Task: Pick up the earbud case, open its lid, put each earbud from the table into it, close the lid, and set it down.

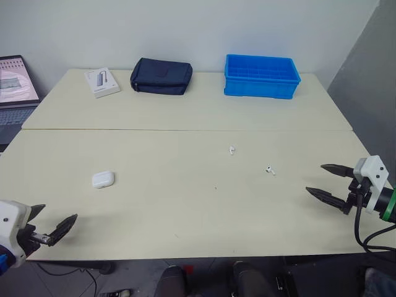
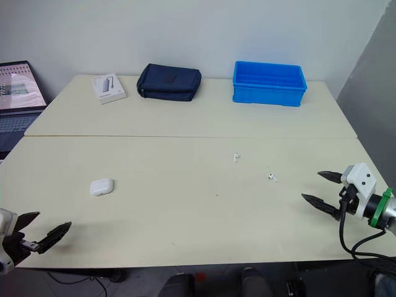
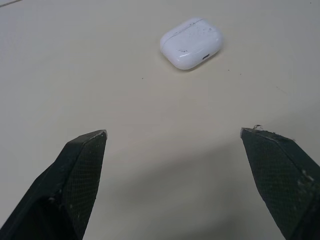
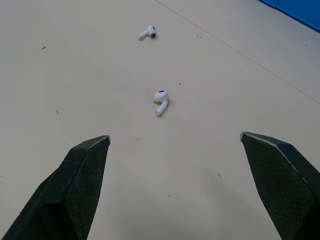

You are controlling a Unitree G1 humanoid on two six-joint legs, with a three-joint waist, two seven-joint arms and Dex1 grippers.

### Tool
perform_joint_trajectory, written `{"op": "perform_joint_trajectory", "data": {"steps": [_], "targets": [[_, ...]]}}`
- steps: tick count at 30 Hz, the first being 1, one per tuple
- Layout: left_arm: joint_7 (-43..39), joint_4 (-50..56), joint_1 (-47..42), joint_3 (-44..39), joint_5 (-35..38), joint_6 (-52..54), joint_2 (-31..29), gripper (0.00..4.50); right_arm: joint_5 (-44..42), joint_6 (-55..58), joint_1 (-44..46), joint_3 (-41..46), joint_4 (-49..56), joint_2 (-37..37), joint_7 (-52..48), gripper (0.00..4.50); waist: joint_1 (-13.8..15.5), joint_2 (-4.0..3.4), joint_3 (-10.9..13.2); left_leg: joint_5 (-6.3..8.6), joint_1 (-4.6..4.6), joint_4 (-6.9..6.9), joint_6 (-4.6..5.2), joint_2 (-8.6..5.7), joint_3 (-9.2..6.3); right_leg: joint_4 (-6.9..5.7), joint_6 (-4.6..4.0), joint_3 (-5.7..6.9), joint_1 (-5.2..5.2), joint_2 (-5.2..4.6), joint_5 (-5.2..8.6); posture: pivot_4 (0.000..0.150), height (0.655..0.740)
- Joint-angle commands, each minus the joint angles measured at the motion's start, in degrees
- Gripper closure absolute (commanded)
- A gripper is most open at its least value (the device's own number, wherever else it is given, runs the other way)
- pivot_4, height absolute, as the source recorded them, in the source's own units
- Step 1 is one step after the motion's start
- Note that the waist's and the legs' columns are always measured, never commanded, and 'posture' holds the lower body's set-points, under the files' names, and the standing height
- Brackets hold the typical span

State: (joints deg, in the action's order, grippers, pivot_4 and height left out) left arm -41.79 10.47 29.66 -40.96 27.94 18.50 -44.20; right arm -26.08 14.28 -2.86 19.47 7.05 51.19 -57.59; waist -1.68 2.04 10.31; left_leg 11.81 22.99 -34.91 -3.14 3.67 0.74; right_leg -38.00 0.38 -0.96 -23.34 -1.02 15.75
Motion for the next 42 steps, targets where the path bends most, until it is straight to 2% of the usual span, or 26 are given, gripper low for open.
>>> {"op": "perform_joint_trajectory", "data": {"steps": [1,23,29,33,38,42], "targets": [[-0.39,0.88,-1.07,-2.5,0.54,-0.28,-0.07,0.0,-0.05,-0.84,1.82,0.51,-0.08,0.34,-0.68,0.13,0.0,0.0,0.0,0.0,0.0,0.0,0.0,0.0,0.0,0.0,0.0,0.0,0.0,0.0,0.0,0.15,0.74],[-7.03,0.89,-3.29,-6.43,5.85,0.07,1.83,0.0,0.11,-1.08,3.49,-1.1,0.89,-0.93,-0.21,0.13,0.0,0.05,-0.04,0.0,-0.04,-0.06,-0.01,0.0,-0.02,-0.05,0.04,-0.02,0.08,0.05,-0.02,0.15,0.74],[-2.8,4.28,-4.47,-6.6,8.98,4.01,4.68,0.0,0.07,-0.91,3.47,-1.42,1.78,-1.35,-0.15,0.13,0.0,0.05,-0.05,0.0,-0.04,-0.06,-0.01,0.0,-0.03,-0.06,0.08,-0.03,0.09,0.08,-0.05,0.15,0.74],[2.44,7.16,-5.18,-5.86,10.93,6.67,8.76,0.0,-0.43,-0.08,4.29,-2.3,3.12,-1.21,-0.42,0.13,0.0,0.06,-0.06,0.0,-0.04,-0.1,-0.01,0.0,-0.02,-0.08,0.13,-0.07,0.1,0.08,-0.07,0.15,0.74],[12.34,11.2,-7.93,-1.27,9.52,8.2,15.95,0.0,-2.86,4.27,9.28,-5.24,7.91,-1.15,-0.82,0.13,-0.04,0.05,-0.09,0.0,-0.06,-0.19,0.0,0.01,-0.08,-0.11,0.55,-0.11,0.15,0.15,-0.33,0.15,0.74],[21.18,13.95,-10.82,6.0,5.52,9.71,21.31,0.0,-7.26,10.99,16.71,-8.55,11.74,-1.42,-0.61,0.13,0.03,0.06,-0.09,-0.01,-0.06,-0.29,0.0,-0.01,-0.06,-0.12,0.64,-0.17,0.19,0.16,-0.41,0.15,0.74]]}}
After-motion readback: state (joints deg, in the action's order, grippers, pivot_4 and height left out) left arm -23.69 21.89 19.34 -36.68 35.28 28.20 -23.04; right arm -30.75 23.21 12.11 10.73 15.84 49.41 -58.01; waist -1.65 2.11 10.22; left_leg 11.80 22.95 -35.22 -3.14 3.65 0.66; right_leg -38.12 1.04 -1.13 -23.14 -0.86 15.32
